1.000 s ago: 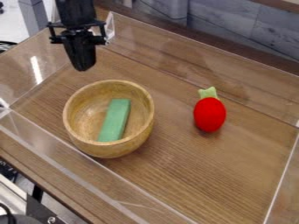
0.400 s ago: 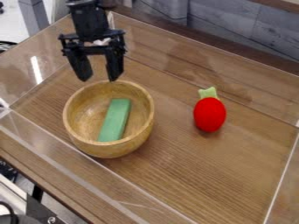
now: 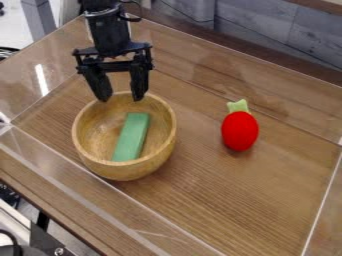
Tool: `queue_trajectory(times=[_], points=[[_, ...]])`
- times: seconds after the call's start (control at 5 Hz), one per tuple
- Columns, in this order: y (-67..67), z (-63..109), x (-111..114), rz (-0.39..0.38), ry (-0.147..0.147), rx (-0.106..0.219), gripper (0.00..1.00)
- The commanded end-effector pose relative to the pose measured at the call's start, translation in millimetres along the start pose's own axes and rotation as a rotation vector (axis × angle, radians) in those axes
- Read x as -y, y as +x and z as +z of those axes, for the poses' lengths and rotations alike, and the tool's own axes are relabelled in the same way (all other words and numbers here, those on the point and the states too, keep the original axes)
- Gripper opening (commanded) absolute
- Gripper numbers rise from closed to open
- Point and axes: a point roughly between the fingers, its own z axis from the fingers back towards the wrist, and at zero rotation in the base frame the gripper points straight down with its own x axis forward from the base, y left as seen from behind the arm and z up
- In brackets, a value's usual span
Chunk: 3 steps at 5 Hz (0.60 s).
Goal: Remove the green stick from the brown bowl and put it on the table
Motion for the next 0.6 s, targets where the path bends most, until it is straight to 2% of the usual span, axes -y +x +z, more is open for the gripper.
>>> queue_trajectory(times=[0.0,0.2,0.4], points=[[0.2,-7.1,-1.0,-0.025,0.016,0.008,1.00],[3.5,-19.2,-5.2,-0.035,0.026,-0.003,1.00],[7.2,-30.6,-11.0,-0.010,0.022,0.007,1.00]])
